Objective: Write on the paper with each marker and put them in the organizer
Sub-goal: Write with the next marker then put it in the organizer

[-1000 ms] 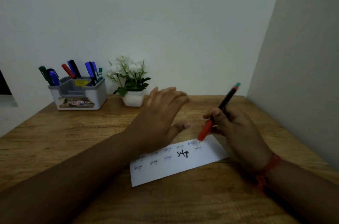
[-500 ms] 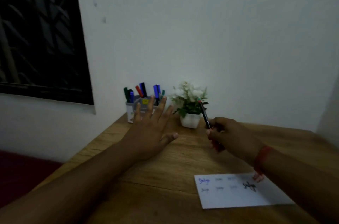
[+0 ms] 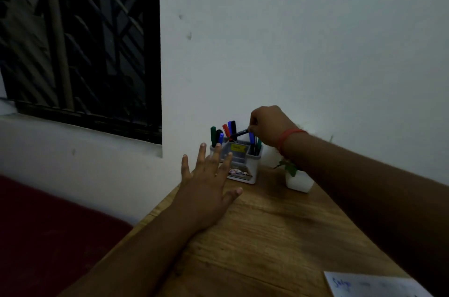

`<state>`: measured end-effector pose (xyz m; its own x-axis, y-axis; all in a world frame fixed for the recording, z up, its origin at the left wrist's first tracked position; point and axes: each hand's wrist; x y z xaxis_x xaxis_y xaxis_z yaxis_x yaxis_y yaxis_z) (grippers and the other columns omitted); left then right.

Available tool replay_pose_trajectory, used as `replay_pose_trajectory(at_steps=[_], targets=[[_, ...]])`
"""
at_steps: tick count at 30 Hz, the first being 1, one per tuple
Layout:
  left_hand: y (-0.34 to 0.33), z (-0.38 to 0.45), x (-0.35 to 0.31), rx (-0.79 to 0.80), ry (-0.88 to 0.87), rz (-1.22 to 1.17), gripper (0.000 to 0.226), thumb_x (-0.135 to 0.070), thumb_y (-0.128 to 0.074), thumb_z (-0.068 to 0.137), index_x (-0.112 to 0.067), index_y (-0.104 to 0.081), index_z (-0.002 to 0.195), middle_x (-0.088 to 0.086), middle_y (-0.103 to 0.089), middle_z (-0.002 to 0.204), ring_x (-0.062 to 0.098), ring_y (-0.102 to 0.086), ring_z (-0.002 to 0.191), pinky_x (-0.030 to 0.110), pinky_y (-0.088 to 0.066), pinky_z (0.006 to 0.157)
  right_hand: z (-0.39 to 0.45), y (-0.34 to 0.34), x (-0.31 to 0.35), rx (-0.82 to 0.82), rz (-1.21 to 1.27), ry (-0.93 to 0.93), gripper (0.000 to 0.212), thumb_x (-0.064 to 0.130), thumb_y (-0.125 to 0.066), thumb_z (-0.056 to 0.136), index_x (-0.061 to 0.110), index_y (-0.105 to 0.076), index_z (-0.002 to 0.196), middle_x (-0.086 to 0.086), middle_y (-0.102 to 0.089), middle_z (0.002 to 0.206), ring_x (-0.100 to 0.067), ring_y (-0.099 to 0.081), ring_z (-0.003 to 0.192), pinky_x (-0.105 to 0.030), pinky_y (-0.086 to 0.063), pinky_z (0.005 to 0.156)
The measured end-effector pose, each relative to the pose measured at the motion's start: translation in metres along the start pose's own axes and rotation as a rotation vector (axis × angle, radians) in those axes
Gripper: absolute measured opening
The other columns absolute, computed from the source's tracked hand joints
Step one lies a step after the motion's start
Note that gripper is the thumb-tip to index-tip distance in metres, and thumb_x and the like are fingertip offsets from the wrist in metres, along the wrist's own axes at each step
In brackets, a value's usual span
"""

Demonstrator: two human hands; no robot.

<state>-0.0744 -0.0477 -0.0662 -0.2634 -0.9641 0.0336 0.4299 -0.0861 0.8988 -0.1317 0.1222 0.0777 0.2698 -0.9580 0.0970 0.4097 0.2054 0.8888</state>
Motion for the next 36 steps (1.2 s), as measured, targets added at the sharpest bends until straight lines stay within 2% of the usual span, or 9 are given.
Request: replay_pose_trajectory(at_steps=[5,10,14,21,25,27,30,33,36], targets=[[0.0,0.002,0.0,0.013,-0.005,0.005,0.078,-0.079,0.007,0.077,-0.038,0.036,0.137,-0.002,0.042,0.152,0.029,0.038,0.142,0.064,0.017,0.112,0.031,-0.006,0.022,0.048,-0.063,0.066,0.023,0.021,-0.067,0.094,0.004,-0.075,0.106,-0.014,-0.074,0.105,-0.028,-0.068,0.099,-0.04,-0.057,0.09],[0.002,0.001,-0.001,0.021,-0.026,-0.001,0.082,-0.079,0.007,0.077,-0.037,0.03,0.143,0.0,0.04,0.153,0.03,0.036,0.142,0.065,0.016,0.112,0.042,-0.017,0.037,0.118,-0.049,0.109,0.018,0.005,-0.065,0.092,0.006,-0.074,0.108,-0.011,-0.072,0.112,-0.025,-0.066,0.104,-0.031,-0.054,0.087],[0.002,0.001,-0.001,0.011,-0.026,0.001,0.085,-0.079,0.006,0.078,-0.037,0.023,0.149,-0.001,0.038,0.154,0.03,0.035,0.143,0.065,0.017,0.111,0.046,-0.025,0.042,0.141,-0.034,0.13,0.025,-0.005,-0.063,0.088,0.007,-0.071,0.109,-0.011,-0.069,0.117,-0.026,-0.065,0.107,-0.035,-0.055,0.093],[0.0,0.002,0.003,0.001,-0.027,0.018,0.079,-0.081,0.006,0.078,-0.04,0.033,0.139,0.001,0.036,0.156,0.031,0.034,0.144,0.066,0.016,0.111,0.03,-0.035,0.038,0.064,0.016,0.157,0.034,0.0,-0.062,0.091,0.012,-0.062,0.123,-0.011,-0.066,0.12,-0.025,-0.061,0.108,-0.033,-0.051,0.094],[0.004,0.001,0.0,0.007,-0.042,0.044,0.078,-0.081,0.004,0.078,-0.04,0.034,0.138,0.0,0.039,0.154,0.032,0.035,0.143,0.066,0.02,0.11,-0.002,-0.019,0.025,-0.039,0.056,0.238,0.033,-0.001,-0.061,0.089,0.012,-0.063,0.119,-0.01,-0.063,0.118,-0.025,-0.06,0.107,-0.03,-0.049,0.091],[0.007,-0.002,-0.004,0.01,-0.055,0.048,0.078,-0.081,0.003,0.079,-0.04,0.033,0.139,0.0,0.039,0.154,0.032,0.034,0.143,0.065,0.021,0.11,-0.028,-0.012,0.011,-0.124,0.06,0.306,0.025,0.004,-0.062,0.091,0.013,-0.065,0.114,-0.007,-0.065,0.111,-0.022,-0.06,0.1,-0.026,-0.045,0.083],[0.013,-0.006,-0.012,-0.007,-0.101,0.06,0.082,-0.081,0.004,0.08,-0.039,0.028,0.146,0.002,0.034,0.158,0.032,0.033,0.144,0.065,0.017,0.111,-0.081,-0.003,-0.017,-0.206,0.076,0.372,0.02,0.008,-0.062,0.091,0.015,-0.064,0.11,-0.003,-0.064,0.103,-0.011,-0.053,0.085,-0.028,-0.047,0.076],[0.019,-0.015,-0.028,-0.036,-0.204,0.098,0.086,-0.082,0.004,0.082,-0.035,0.016,0.153,0.004,0.025,0.162,0.033,0.03,0.145,0.068,0.009,0.112,-0.142,0.004,-0.05,-0.17,0.055,0.363,0.018,0.012,-0.063,0.091,0.017,-0.063,0.109,0.001,-0.062,0.102,-0.008,-0.053,0.085,-0.025,-0.046,0.074],[0.021,-0.023,-0.052,-0.051,-0.327,0.096,0.086,-0.082,-0.001,0.085,-0.034,0.007,0.156,0.002,0.016,0.164,0.032,0.023,0.148,0.068,0.004,0.114,-0.203,0.011,-0.09,-0.094,-0.005,0.279,0.024,0.024,-0.064,0.093,0.022,-0.06,0.117,0.004,-0.063,0.11,-0.012,-0.059,0.096,-0.027,-0.05,0.08]])
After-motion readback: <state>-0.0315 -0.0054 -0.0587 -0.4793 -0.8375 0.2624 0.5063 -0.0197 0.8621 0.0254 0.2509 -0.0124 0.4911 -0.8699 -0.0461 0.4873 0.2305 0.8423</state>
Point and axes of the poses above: each hand's wrist, its own z-axis towards the middle knuckle, its own y-axis out of the back of the hand, x = y × z
